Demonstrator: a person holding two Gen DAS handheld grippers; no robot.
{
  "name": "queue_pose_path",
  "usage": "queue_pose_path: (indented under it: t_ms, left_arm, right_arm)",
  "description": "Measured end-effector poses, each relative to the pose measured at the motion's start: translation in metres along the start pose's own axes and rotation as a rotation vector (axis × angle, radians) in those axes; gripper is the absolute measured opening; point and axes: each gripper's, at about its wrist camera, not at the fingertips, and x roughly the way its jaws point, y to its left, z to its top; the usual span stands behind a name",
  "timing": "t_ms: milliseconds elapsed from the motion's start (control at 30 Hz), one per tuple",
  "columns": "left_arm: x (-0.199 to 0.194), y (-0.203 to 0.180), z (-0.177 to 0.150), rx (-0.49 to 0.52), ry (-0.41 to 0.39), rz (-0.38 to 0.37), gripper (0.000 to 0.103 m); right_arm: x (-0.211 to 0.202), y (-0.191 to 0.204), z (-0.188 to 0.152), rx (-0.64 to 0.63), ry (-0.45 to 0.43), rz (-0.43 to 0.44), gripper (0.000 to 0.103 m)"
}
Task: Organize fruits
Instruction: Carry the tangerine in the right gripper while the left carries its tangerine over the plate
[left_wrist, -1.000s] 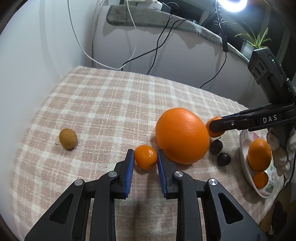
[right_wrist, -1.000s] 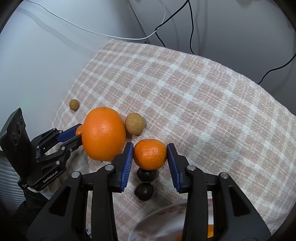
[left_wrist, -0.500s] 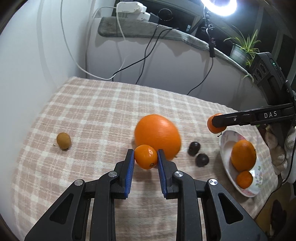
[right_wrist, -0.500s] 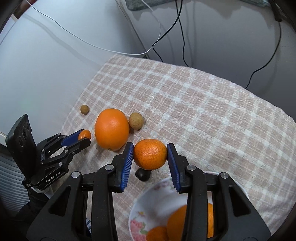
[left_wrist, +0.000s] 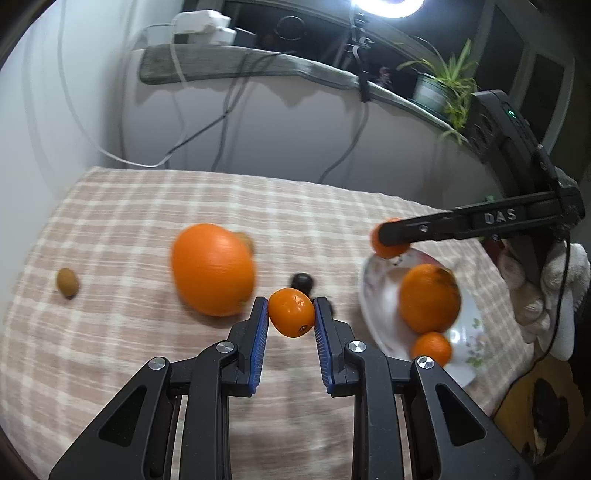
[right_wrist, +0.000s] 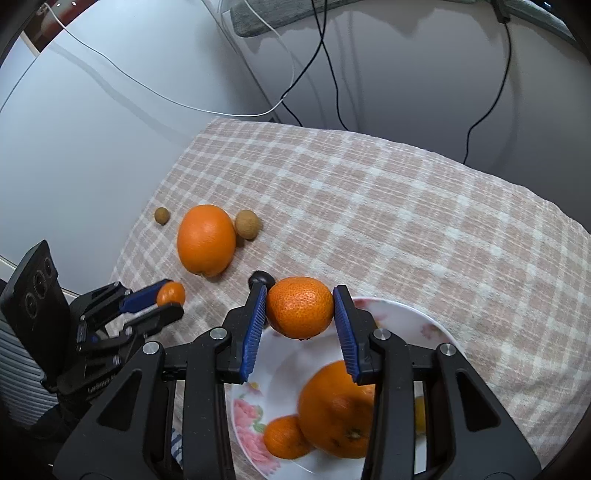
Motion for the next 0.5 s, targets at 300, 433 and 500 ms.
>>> queue_pose_path:
  t_ms: [300,433,500]
  left_arm:
    - [0.007,-0.031,-0.001,0.039,0.016,-0.049,0.023]
    - [0.011,-0.042,-0.002,0.054,0.024,-0.064,0.023]
    - [0.014,-0.046,-0.003,0.062,0.031,-0.07,0.023]
  right_arm:
    - [-0.011,-0.016,-0.009,0.008,-0.021,-0.05,0.039]
    - [-0.013,-0.023,-0.012,0.013,-0.025,-0.073,0.039]
    - [-0.014,-0.026,-0.014,0.012,-0.027,-0.085,0.039]
